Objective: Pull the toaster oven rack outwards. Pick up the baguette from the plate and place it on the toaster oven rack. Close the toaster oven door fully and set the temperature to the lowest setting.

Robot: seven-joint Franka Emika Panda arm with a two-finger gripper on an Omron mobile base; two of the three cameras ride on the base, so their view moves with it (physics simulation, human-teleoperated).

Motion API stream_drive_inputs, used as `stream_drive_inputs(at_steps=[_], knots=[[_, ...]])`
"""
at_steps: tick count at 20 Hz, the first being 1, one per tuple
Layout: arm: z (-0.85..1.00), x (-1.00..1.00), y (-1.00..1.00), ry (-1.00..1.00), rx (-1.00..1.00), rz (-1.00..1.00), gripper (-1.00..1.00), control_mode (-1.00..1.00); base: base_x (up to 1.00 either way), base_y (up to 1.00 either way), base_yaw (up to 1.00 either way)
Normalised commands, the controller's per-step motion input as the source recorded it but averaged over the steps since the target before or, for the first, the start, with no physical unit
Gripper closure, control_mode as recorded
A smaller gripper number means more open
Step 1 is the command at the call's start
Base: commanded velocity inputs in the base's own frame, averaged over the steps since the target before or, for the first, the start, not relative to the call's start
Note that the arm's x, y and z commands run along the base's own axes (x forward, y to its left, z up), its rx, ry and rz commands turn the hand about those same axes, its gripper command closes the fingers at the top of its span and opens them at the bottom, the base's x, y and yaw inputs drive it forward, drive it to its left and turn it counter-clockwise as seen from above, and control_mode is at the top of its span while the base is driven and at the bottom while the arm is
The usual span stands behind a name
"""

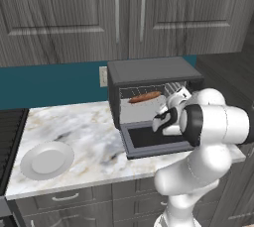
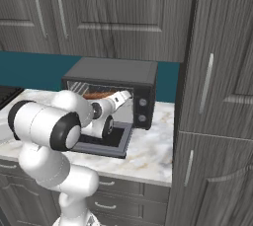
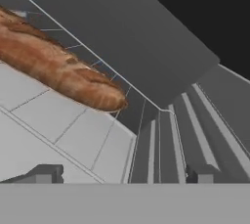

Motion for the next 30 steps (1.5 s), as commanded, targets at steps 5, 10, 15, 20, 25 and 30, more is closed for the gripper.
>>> stream_drive_inputs(at_steps=[5,10,15,20,25,30], knots=[[0.41,-0.87,-0.04,0.25,0.00,-0.10,-1.00,-1.00,0.00,0.00,0.00],[0.48,-1.00,-0.15,0.28,0.05,-0.16,-1.00,-1.00,0.00,0.00,0.00],[0.90,-1.00,-0.15,0.36,0.10,-0.17,-1.00,-1.00,0.00,0.00,0.00],[0.90,-1.00,-0.25,0.49,0.14,-0.16,-1.00,-1.00,0.00,0.00,0.00],[-0.19,-0.86,-0.64,0.34,0.16,0.00,-1.00,-1.00,0.00,0.00,0.00],[-0.17,-0.55,-0.36,-0.15,0.09,0.02,-1.00,-1.00,0.00,0.00,0.00]])
